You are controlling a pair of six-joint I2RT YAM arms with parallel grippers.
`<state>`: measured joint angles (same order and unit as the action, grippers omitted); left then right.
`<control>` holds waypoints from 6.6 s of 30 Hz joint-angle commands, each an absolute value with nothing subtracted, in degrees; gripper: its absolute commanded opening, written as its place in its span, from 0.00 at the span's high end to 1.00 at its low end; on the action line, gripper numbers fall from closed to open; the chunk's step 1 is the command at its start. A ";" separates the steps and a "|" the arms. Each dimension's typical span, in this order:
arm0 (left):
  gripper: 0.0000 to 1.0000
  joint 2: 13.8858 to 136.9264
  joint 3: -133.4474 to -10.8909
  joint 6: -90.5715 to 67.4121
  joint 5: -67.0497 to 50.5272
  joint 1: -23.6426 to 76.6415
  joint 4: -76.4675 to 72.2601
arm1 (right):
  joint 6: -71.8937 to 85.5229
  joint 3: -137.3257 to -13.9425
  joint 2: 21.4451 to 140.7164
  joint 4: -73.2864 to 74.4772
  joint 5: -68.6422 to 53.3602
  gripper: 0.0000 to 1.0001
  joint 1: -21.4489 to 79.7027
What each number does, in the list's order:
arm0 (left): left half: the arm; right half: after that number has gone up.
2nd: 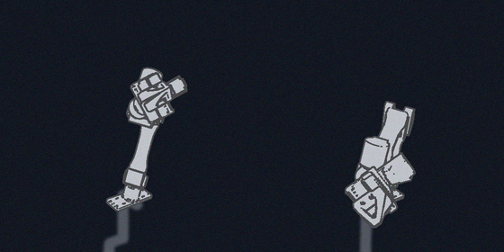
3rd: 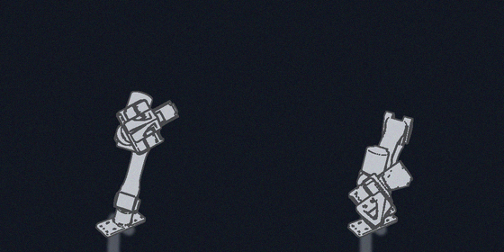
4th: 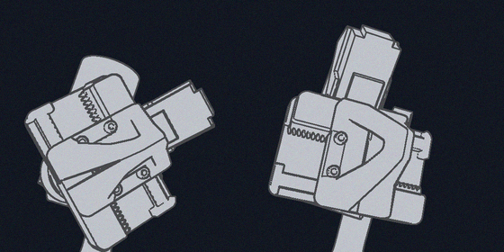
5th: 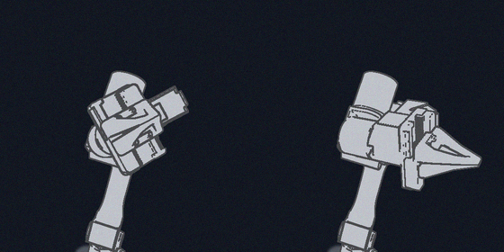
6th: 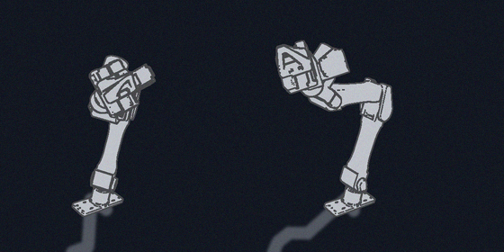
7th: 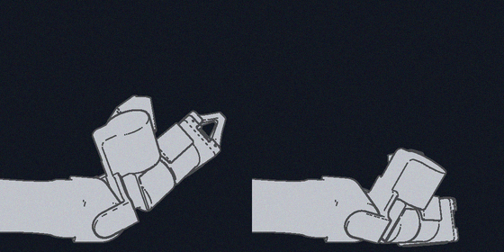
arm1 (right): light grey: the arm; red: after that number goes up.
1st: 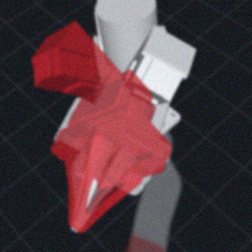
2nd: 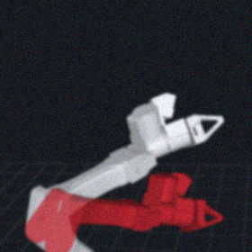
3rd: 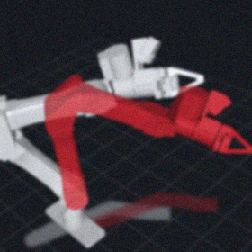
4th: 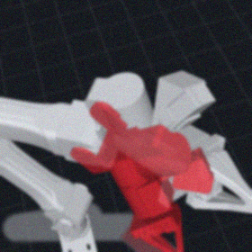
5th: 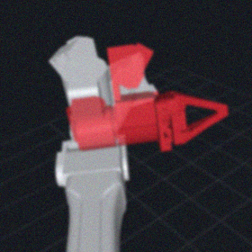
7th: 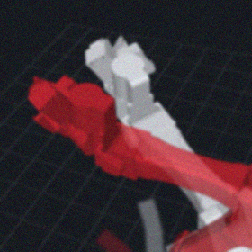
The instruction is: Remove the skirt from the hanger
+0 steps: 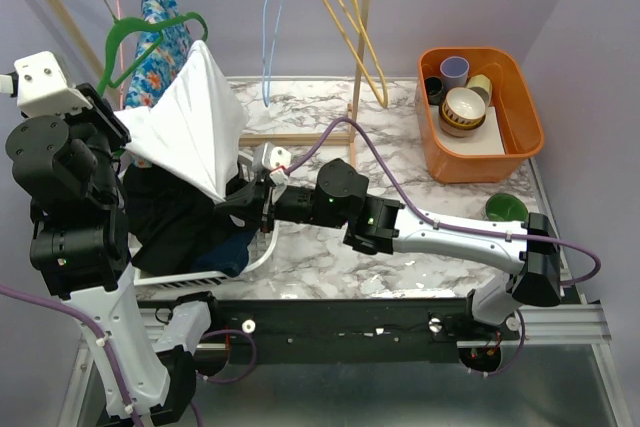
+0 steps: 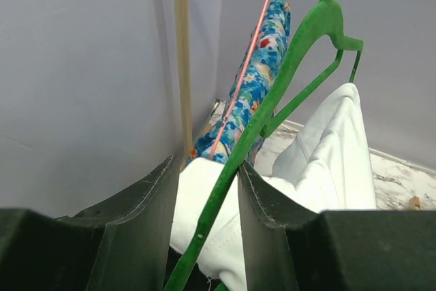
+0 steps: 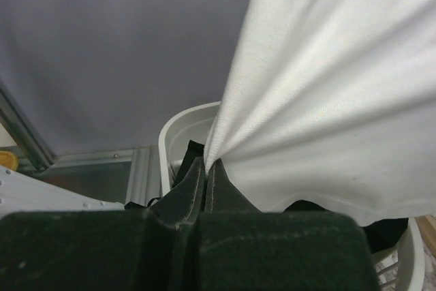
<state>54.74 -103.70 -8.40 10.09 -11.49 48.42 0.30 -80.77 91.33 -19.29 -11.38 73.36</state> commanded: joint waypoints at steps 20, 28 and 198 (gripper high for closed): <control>1.00 55.90 -105.56 -5.27 22.41 -11.95 28.65 | -1.23 -74.62 88.33 -10.28 -23.65 0.99 75.59; 1.00 56.08 -105.64 -6.15 21.27 -12.04 28.39 | -1.05 -73.39 88.33 -9.32 -20.66 0.99 75.59; 1.00 82.53 -110.56 -1.23 8.62 -11.43 38.85 | 9.49 -70.49 64.95 -0.09 5.80 0.00 75.59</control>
